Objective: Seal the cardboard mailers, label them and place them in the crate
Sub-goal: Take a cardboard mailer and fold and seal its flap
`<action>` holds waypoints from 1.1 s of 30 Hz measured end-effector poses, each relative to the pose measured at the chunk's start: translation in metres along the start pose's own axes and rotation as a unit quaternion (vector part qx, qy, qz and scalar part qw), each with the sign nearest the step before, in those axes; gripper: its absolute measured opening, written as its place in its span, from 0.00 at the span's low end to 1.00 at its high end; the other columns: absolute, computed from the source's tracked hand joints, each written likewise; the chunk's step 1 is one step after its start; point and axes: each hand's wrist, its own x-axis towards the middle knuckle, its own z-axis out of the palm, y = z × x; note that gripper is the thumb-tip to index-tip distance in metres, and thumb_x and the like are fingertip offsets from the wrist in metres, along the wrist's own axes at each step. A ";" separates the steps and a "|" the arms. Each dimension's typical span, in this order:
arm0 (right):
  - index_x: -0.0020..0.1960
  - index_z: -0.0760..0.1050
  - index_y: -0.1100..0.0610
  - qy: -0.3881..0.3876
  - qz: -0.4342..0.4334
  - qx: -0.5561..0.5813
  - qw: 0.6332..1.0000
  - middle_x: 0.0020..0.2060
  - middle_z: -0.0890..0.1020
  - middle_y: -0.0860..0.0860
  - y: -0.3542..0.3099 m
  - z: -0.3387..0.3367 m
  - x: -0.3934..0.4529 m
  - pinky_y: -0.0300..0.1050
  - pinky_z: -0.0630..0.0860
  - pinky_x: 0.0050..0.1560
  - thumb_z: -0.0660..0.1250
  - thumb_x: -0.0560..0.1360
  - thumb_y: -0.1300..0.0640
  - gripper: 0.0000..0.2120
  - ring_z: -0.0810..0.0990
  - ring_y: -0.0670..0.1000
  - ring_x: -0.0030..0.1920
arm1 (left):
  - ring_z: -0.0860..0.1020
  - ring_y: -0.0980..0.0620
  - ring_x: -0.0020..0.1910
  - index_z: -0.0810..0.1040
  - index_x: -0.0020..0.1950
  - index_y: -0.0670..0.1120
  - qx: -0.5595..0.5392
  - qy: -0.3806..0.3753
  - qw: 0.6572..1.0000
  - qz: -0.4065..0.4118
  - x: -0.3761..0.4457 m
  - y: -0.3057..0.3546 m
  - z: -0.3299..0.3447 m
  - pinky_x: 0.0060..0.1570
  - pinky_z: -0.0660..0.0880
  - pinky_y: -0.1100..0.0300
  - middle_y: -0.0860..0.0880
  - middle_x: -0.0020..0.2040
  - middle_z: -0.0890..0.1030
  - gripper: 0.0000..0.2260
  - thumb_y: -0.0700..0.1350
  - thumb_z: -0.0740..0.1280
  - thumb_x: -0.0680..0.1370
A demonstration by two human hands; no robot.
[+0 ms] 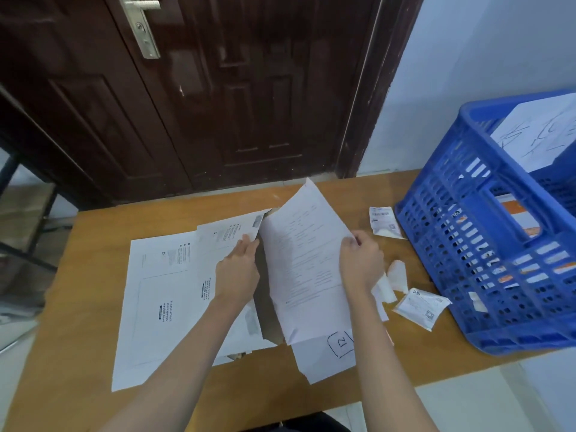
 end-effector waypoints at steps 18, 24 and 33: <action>0.55 0.73 0.56 -0.172 -0.193 -0.019 0.966 0.51 0.75 0.50 0.013 0.062 -0.053 0.41 0.74 0.48 0.67 0.72 0.64 0.13 0.74 0.48 0.49 | 0.82 0.38 0.39 0.74 0.68 0.44 -0.081 0.017 0.996 0.027 -0.011 -0.008 -0.012 0.31 0.77 0.51 0.39 0.65 0.76 0.22 0.34 0.65 0.75; 0.35 0.70 0.56 -0.575 -0.141 -0.105 0.799 0.33 0.75 0.52 0.013 0.090 -0.088 0.40 0.69 0.38 0.57 0.76 0.67 0.13 0.70 0.48 0.35 | 0.79 0.44 0.56 0.65 0.75 0.47 -0.025 -0.006 0.999 0.036 -0.013 -0.003 -0.002 0.40 0.77 0.53 0.45 0.74 0.66 0.29 0.33 0.61 0.74; 0.75 0.57 0.60 -0.609 -0.282 -0.334 0.661 0.73 0.63 0.57 0.006 0.110 -0.090 0.51 0.56 0.73 0.52 0.83 0.57 0.21 0.60 0.58 0.73 | 0.74 0.46 0.66 0.71 0.71 0.44 -0.057 -0.015 0.997 0.059 -0.023 0.002 0.011 0.38 0.79 0.57 0.42 0.70 0.72 0.30 0.33 0.69 0.69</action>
